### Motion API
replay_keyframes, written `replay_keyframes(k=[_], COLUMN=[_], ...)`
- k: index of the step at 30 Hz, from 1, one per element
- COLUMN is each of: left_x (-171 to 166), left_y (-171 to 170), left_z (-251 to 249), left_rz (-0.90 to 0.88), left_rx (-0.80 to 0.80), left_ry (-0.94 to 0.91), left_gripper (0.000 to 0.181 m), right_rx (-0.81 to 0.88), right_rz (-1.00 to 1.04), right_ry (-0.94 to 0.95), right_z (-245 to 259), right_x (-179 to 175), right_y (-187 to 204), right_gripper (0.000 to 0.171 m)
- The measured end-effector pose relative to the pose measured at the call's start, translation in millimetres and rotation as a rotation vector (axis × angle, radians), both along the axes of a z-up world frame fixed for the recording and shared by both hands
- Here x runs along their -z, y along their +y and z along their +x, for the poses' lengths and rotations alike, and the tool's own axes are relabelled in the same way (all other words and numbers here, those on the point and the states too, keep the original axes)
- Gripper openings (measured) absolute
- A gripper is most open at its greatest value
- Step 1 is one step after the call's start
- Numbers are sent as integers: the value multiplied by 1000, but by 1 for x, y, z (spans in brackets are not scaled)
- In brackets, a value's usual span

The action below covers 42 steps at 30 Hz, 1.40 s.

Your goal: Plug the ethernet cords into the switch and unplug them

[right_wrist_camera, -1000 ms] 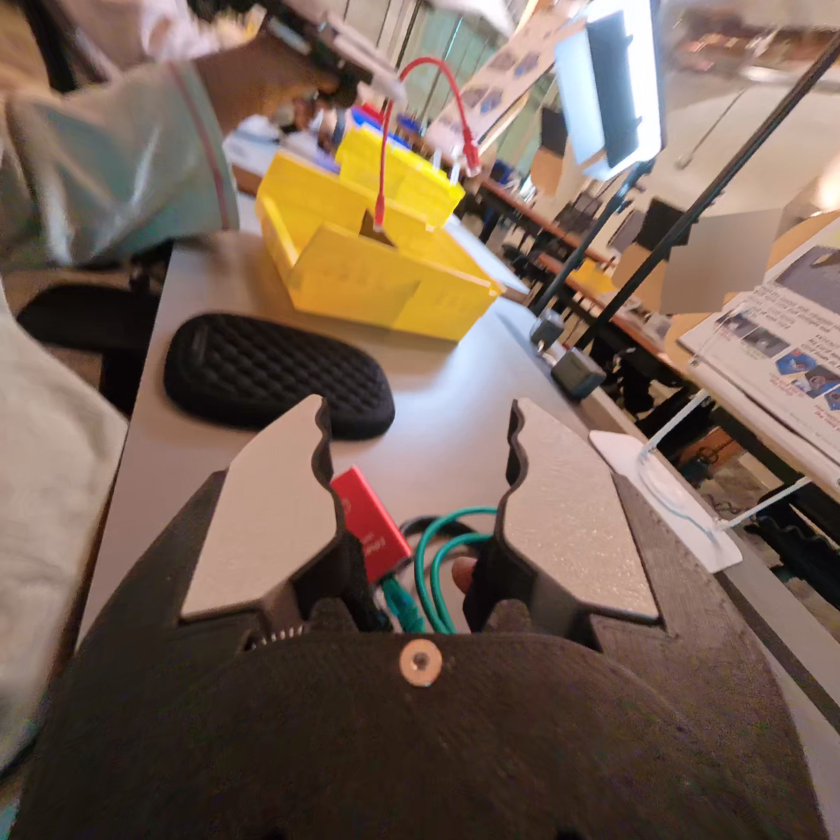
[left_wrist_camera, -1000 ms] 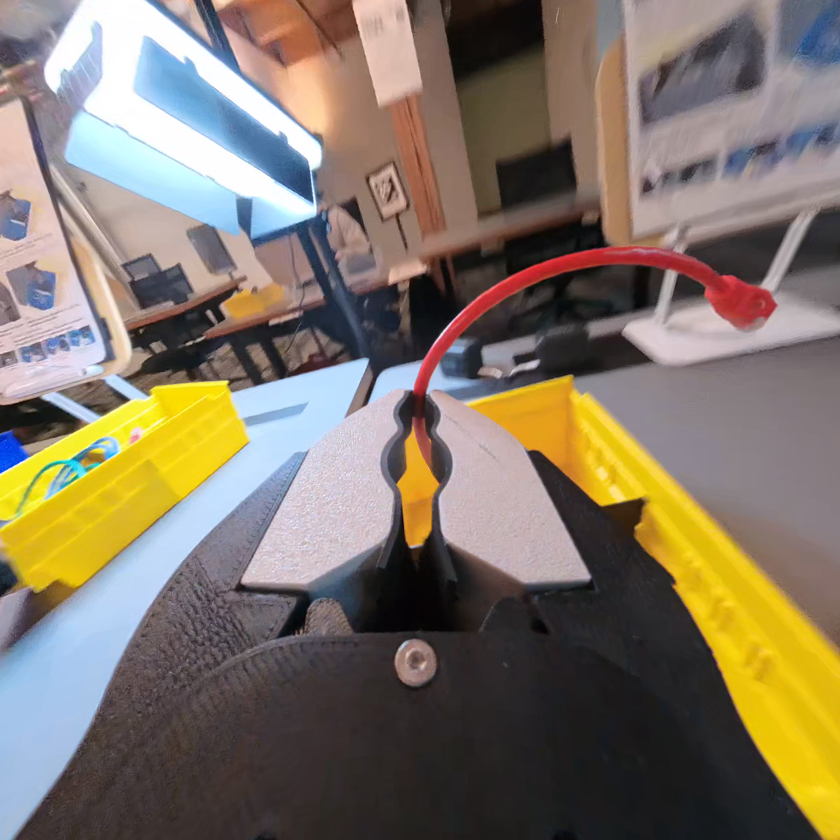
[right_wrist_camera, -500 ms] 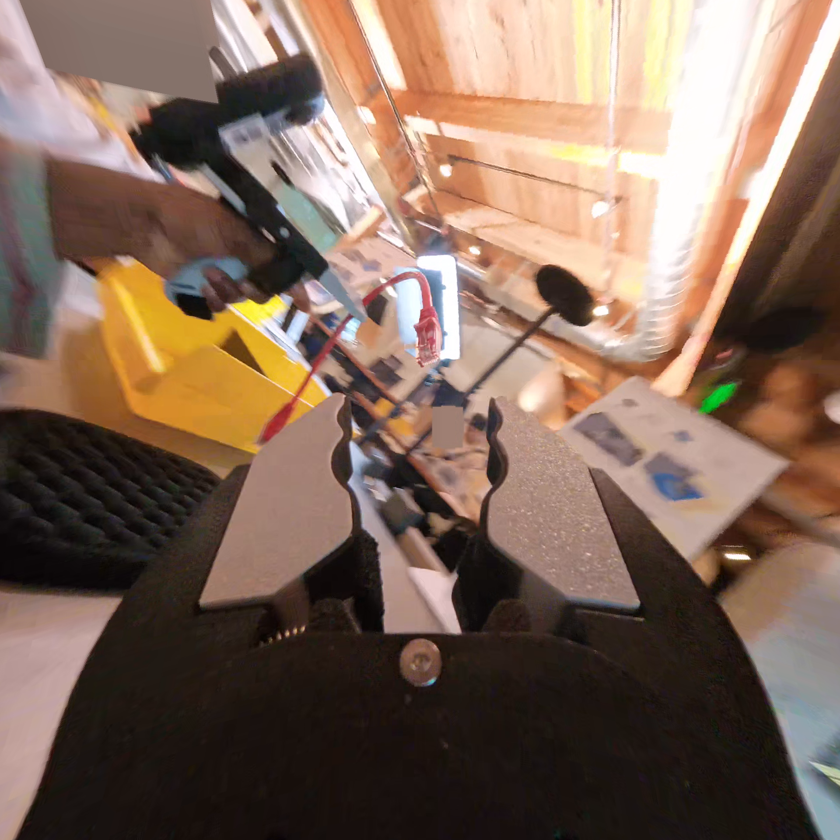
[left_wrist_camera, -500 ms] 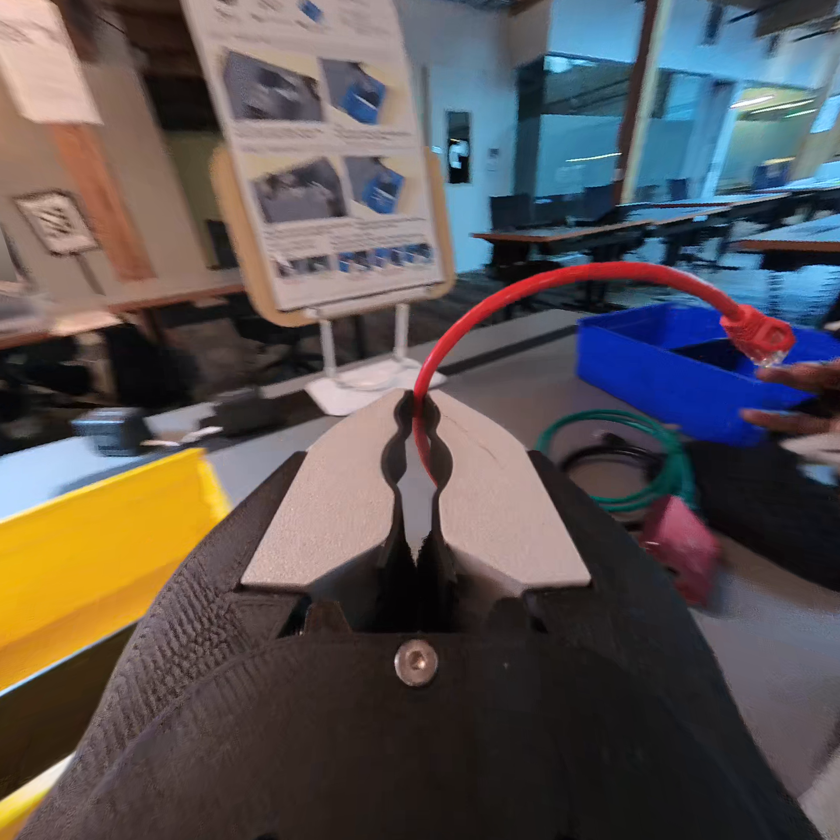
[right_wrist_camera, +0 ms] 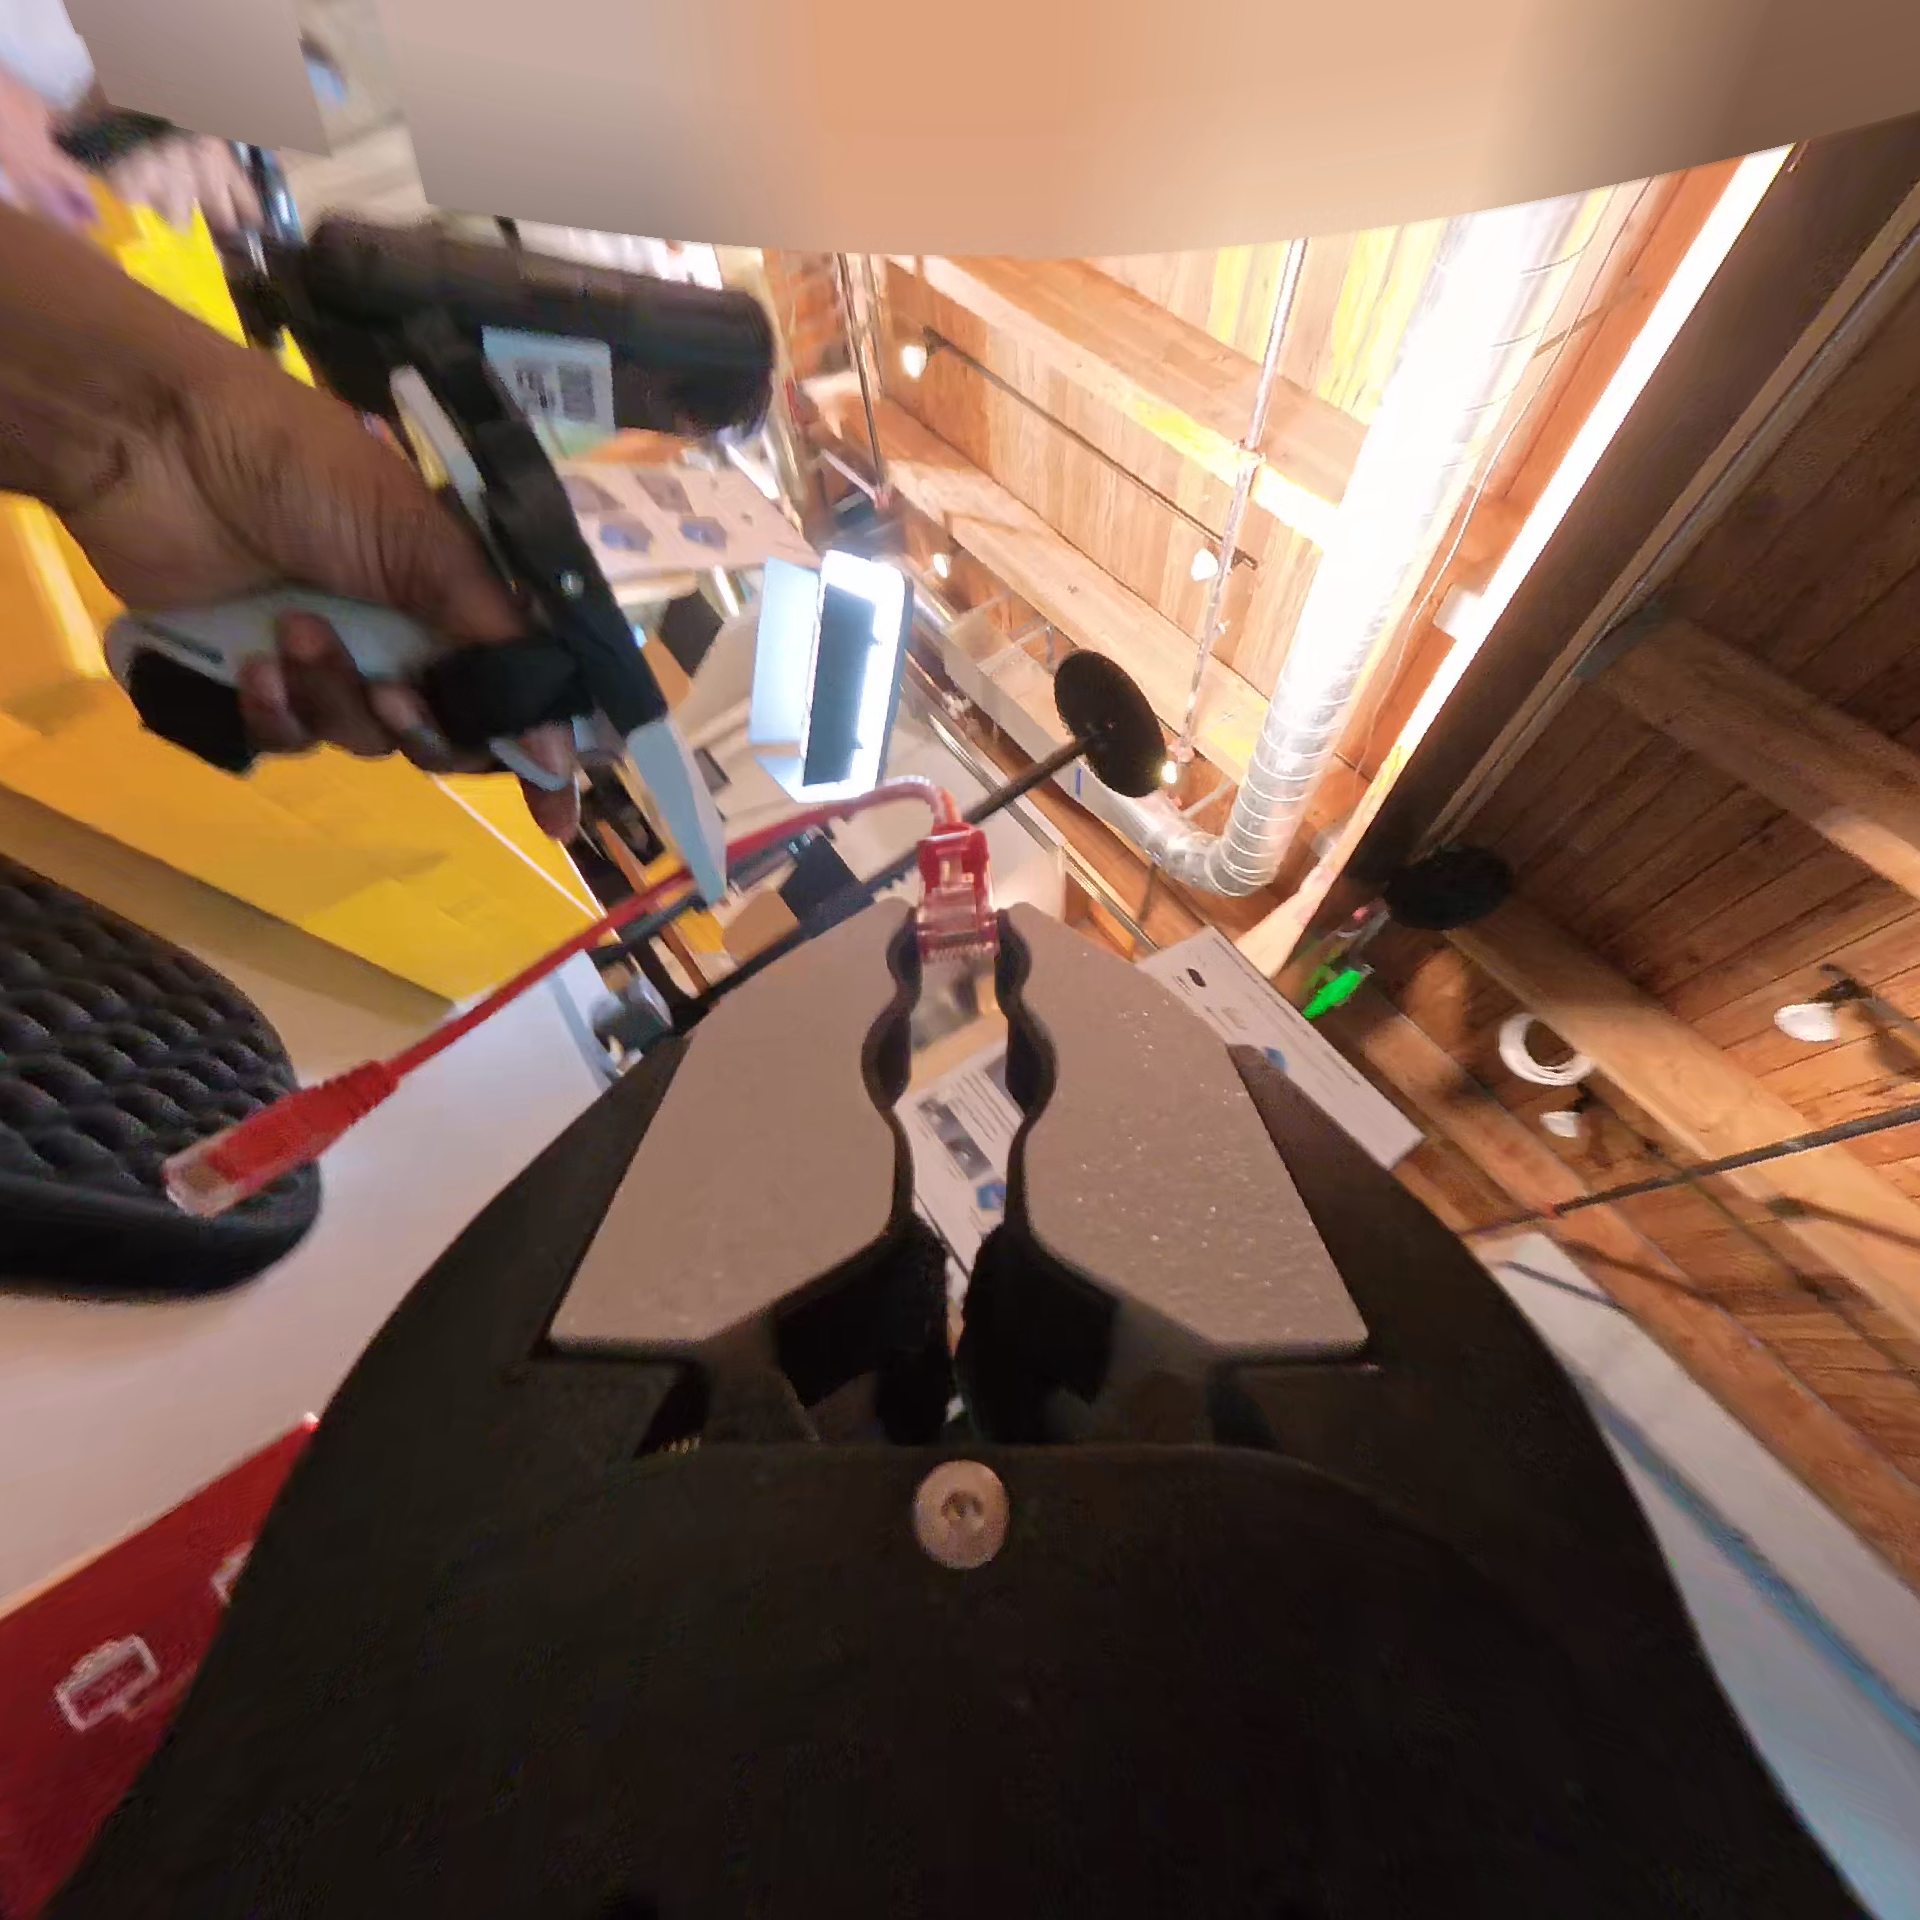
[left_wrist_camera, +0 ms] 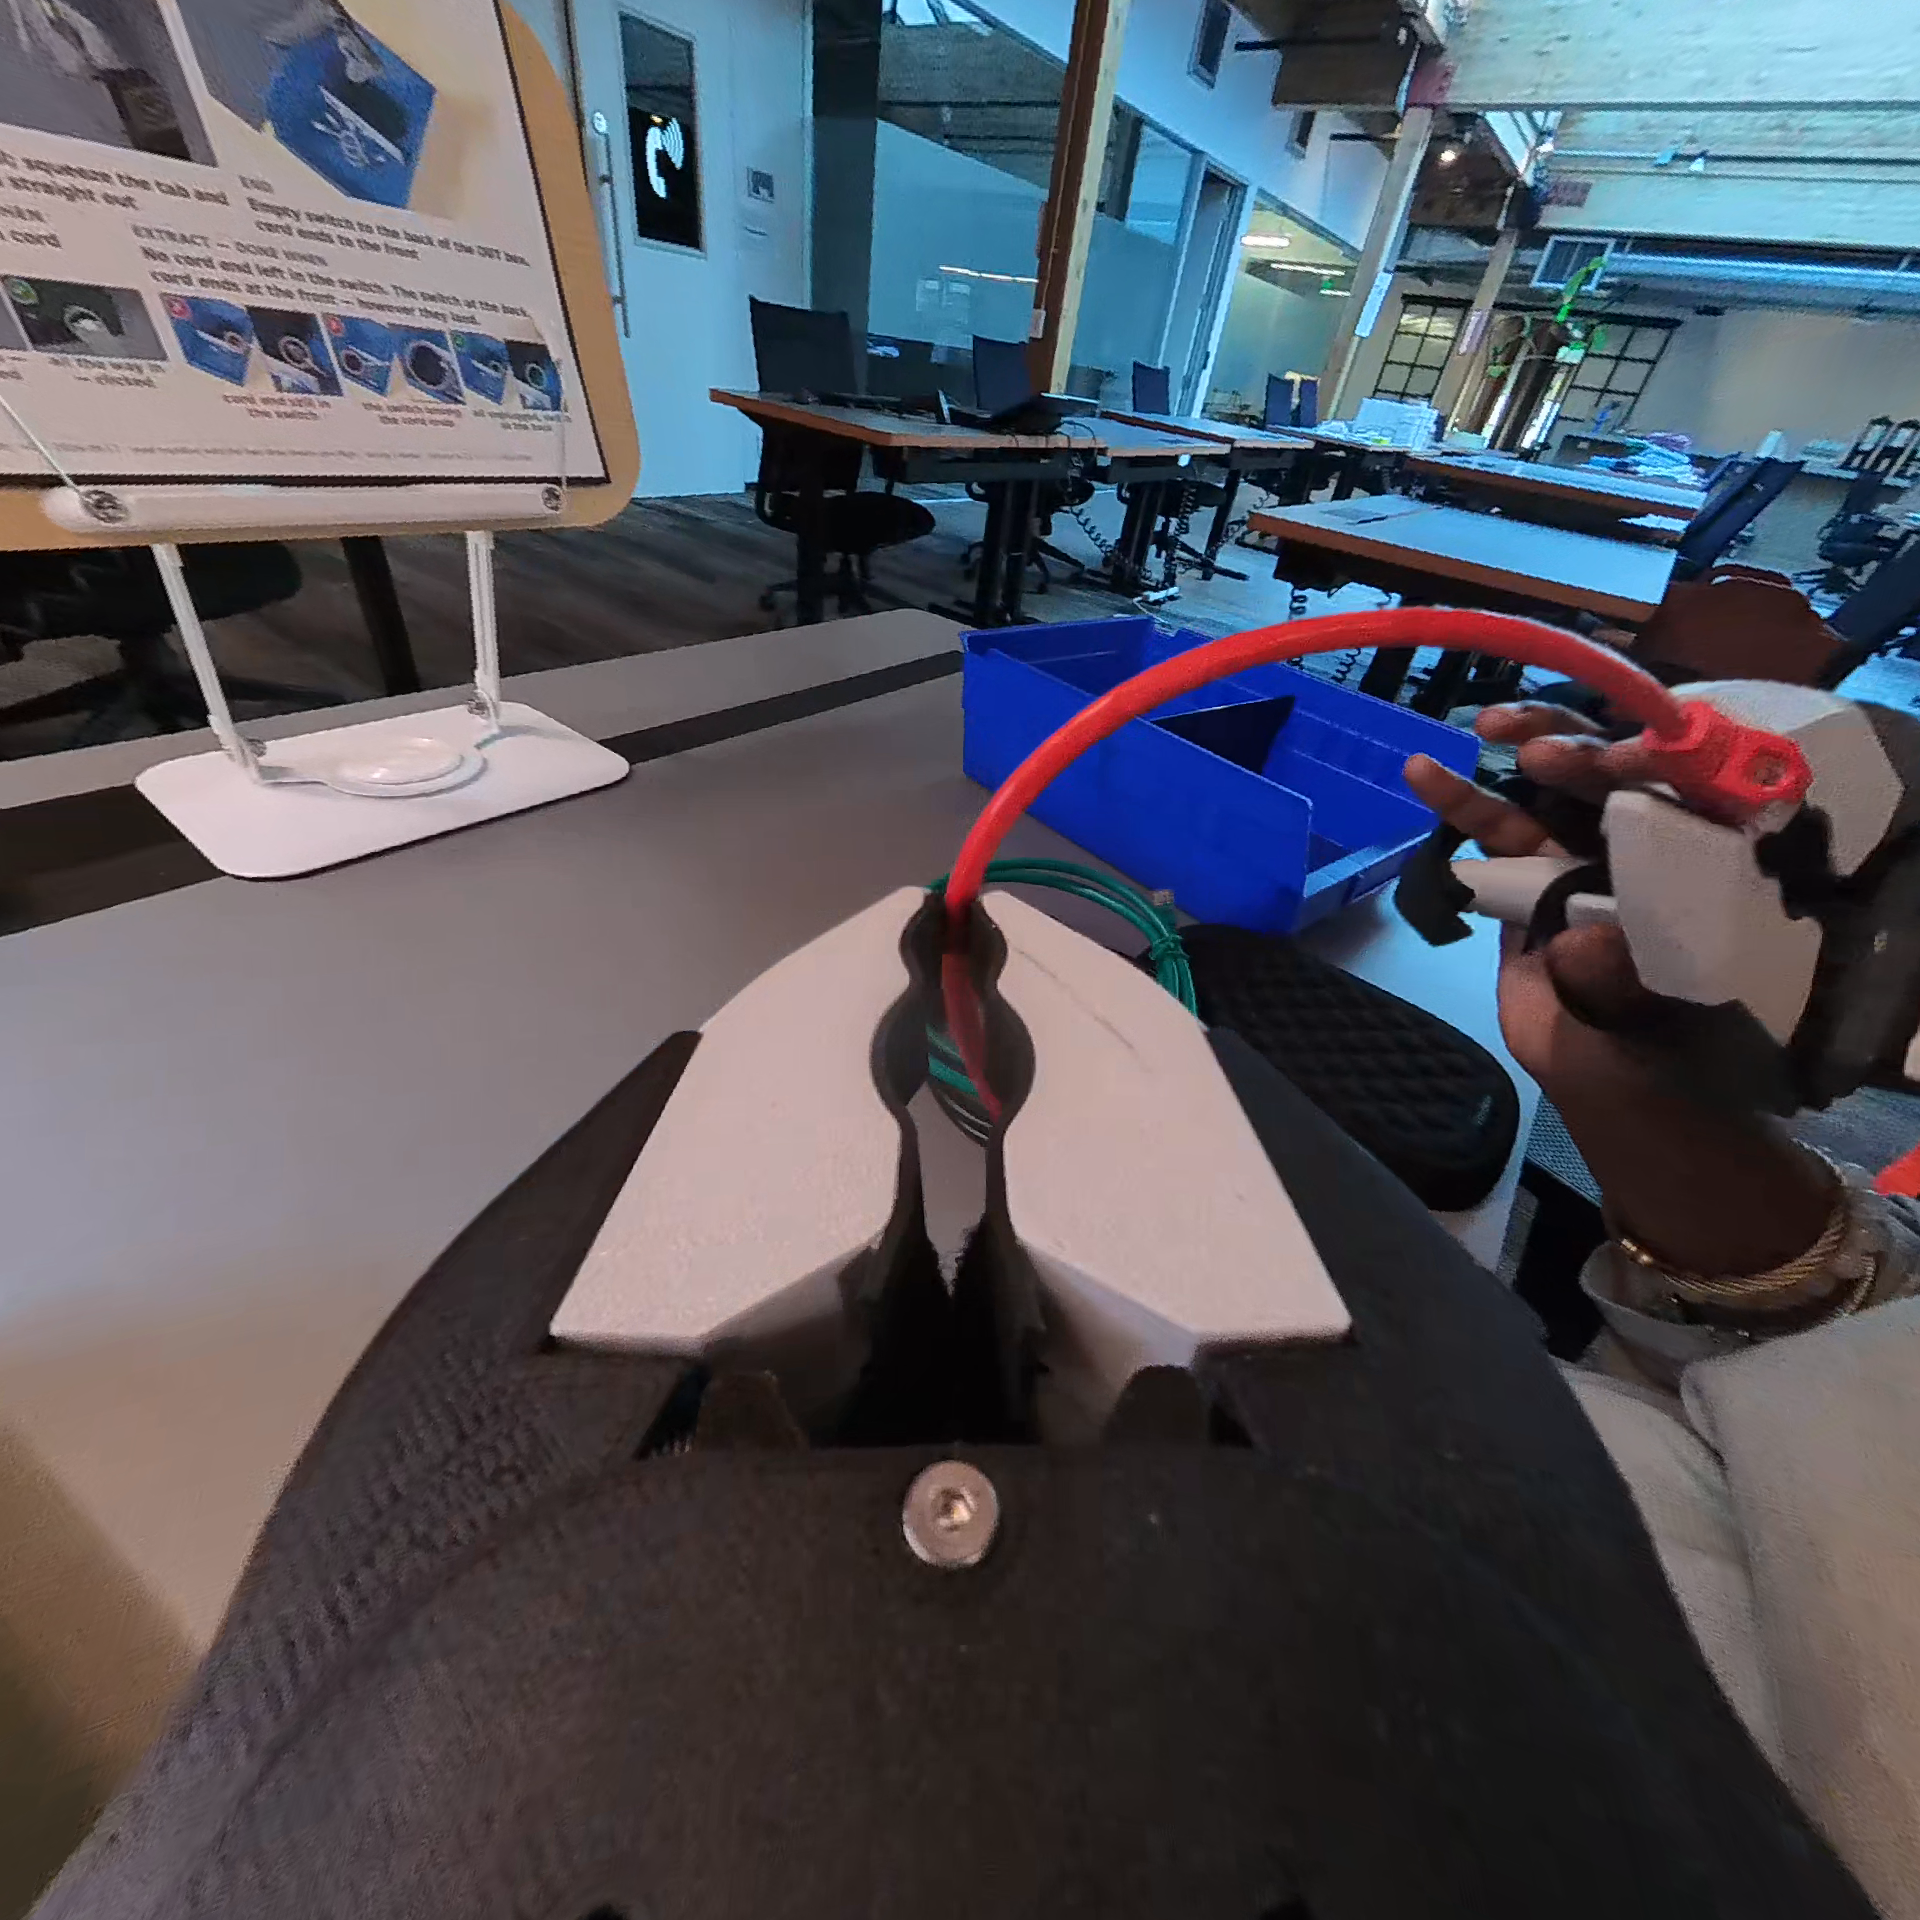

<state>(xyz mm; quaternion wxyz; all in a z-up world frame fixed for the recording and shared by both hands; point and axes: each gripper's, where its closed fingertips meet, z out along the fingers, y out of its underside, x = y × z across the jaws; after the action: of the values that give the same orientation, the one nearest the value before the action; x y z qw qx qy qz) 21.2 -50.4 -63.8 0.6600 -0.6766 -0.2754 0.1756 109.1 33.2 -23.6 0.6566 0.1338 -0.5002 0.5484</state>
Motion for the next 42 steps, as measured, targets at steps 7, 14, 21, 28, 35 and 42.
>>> replay_keyframes(k=[7, 14, 21, 28, 35, 42], left_x=[5, 8, 1, -44, -17, 15], left_y=[-3, -5, -6, -21, 47, 68], left_z=[-3, -5, 5, 47, 88, 99], left_rz=[-15, -27, -52, -72, -196, -315], left_rx=[-15, -24, 76, 138, 417, 584], left_ry=[-20, -26, 71, 427, 402, 398], left_gripper=[5, 5, 16, 95, 68, 32], right_rx=[13, 44, -100, -627, -767, -853], right_rz=[36, 93, 31, -107, -49, -3], right_ry=[10, 84, -140, -693, -788, -781], right_z=[-4, 2, -6, -10, 0, 14], right_x=[2, 3, 3, 20, 38, 41], right_y=[4, -1, 9, 21, -1, -11], right_gripper=[30, 20, 13, 13, 13, 13])
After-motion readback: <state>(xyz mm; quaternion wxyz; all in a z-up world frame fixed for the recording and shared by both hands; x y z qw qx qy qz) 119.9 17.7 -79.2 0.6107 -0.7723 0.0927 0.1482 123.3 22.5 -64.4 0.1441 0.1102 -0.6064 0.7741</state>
